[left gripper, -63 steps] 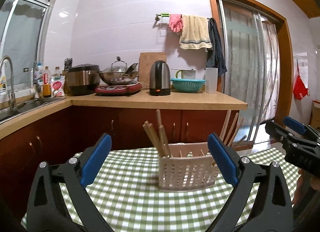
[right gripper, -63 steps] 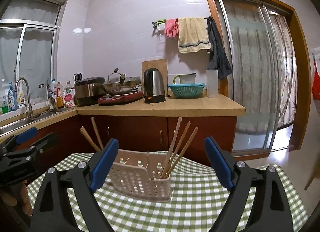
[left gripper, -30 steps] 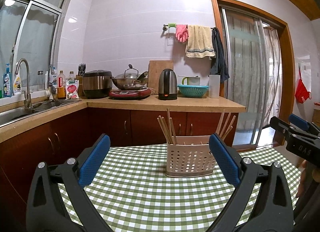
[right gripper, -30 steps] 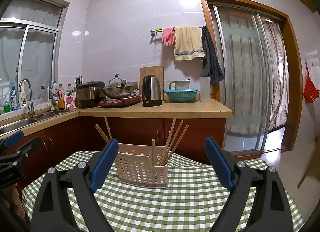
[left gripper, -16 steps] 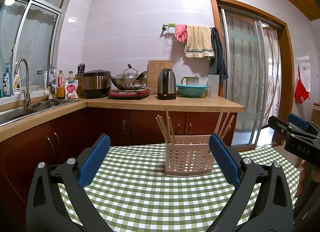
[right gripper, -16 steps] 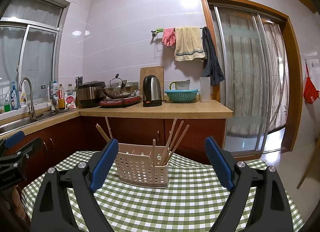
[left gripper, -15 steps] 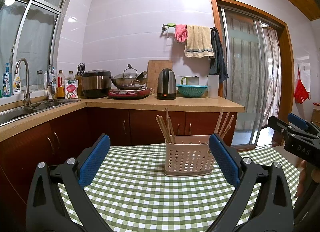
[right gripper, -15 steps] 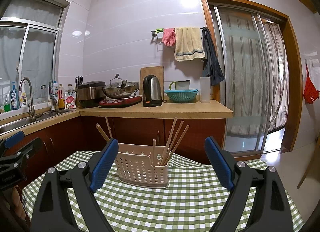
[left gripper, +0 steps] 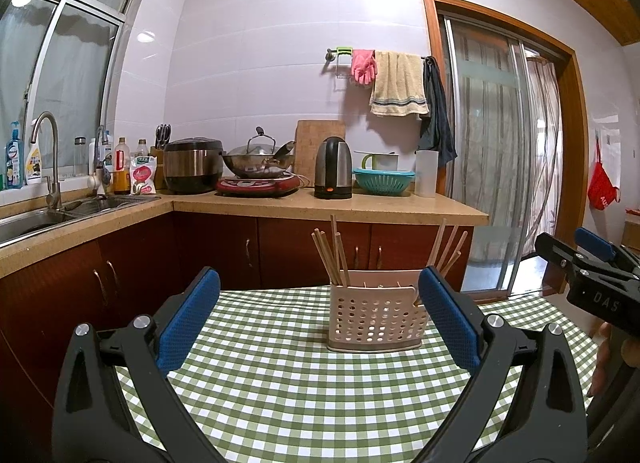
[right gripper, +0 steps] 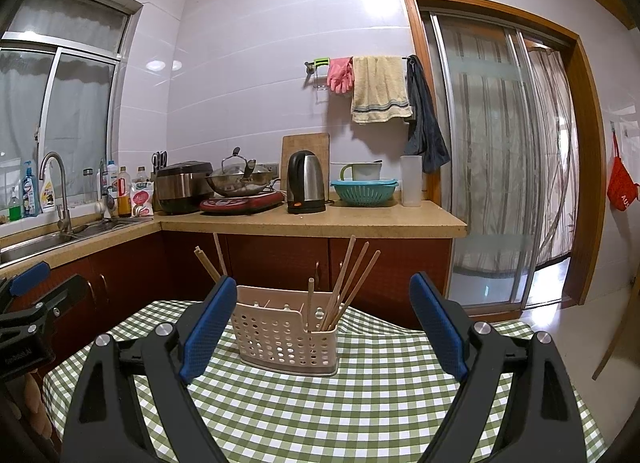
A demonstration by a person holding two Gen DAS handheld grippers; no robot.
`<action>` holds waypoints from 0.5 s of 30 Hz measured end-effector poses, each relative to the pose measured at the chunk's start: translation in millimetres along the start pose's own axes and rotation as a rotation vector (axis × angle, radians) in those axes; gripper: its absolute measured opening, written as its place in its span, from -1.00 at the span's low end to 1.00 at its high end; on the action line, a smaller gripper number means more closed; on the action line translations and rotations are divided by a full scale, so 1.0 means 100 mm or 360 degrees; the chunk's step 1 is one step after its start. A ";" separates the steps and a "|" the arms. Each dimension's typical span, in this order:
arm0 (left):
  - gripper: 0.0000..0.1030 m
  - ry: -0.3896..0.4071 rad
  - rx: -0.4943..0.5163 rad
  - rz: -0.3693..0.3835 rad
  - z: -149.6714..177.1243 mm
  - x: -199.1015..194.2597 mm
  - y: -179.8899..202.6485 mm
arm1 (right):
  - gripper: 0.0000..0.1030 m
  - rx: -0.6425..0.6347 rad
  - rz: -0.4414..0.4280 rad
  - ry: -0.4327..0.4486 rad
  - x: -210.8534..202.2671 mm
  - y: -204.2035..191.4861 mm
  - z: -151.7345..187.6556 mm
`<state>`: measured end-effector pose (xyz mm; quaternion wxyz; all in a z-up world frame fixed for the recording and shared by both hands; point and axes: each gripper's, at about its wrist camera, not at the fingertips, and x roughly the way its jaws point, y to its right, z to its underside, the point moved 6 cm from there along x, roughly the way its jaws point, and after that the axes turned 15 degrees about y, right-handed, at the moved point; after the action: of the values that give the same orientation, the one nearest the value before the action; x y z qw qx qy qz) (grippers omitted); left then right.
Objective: Organize utensils
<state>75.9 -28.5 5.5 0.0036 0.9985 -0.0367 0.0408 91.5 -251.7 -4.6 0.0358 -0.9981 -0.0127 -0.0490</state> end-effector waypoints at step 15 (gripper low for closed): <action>0.91 -0.0011 -0.0009 -0.0017 0.02 -0.02 0.02 | 0.66 -0.0003 -0.0001 -0.0001 -0.01 -0.01 0.00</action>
<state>74.3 -30.3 3.4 0.0065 0.9988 -0.0315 0.0370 90.1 -251.1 -4.3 0.0346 -0.9981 -0.0129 -0.0487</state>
